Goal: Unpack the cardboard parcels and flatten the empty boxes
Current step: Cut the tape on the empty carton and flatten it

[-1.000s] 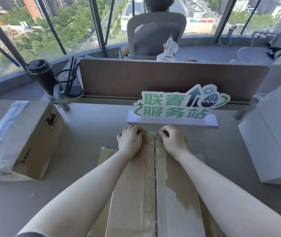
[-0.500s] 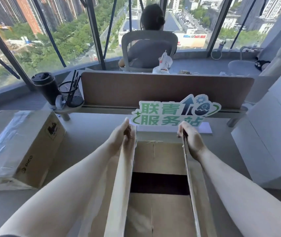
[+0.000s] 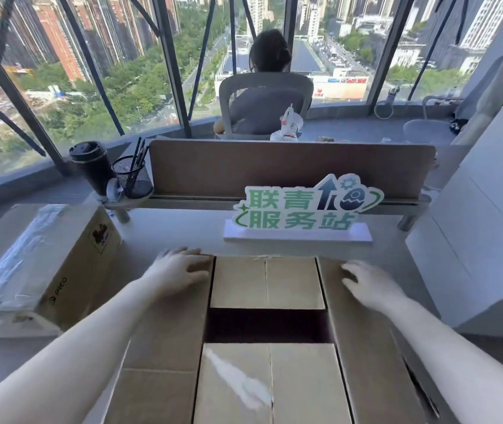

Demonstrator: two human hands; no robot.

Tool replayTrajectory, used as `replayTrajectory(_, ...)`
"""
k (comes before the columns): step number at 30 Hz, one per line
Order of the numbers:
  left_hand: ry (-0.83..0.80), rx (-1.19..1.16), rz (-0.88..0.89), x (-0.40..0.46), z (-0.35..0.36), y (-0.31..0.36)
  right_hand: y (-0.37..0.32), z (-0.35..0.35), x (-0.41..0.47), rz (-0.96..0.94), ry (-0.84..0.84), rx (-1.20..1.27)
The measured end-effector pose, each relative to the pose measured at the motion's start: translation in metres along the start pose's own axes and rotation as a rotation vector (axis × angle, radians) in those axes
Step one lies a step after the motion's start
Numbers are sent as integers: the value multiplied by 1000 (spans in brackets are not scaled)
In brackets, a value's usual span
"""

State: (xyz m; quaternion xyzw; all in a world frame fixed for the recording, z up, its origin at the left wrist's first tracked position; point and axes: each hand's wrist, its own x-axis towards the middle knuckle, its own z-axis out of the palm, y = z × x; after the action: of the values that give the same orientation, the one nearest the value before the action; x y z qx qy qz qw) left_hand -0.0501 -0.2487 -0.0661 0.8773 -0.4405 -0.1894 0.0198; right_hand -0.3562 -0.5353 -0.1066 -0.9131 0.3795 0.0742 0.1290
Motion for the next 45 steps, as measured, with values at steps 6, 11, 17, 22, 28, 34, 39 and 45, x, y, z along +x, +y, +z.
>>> replayTrajectory(6, -92, -105, 50, -9, 56, 23, -31, 34, -31, 55, -69, 504)
replayTrajectory(11, 84, 18, 191, -18, 55, 24, -35, 36, -43, -102, -88, 260)
replayTrajectory(17, 360, -454, 175, -23, 39, 24, -51, 16, -45, -191, 398, 281)
replayTrajectory(22, 490, -1039, -91, 0, 13, 39, -77, -25, -15, 42, 379, 775)
replayTrajectory(28, 293, -946, -26, 30, 11, 56, -92, -16, 21, -4, 226, 695)
replayTrajectory(34, 233, -64, 36, 51, 45, 51, -85, 19, 34, 16, 46, 101)
replayTrajectory(39, 332, -91, 31, 65, 54, 44, -84, 30, 43, 27, 117, 139)
replayTrajectory(45, 502, -11, 203, 54, 45, 51, -87, 25, 30, -98, 196, 169)
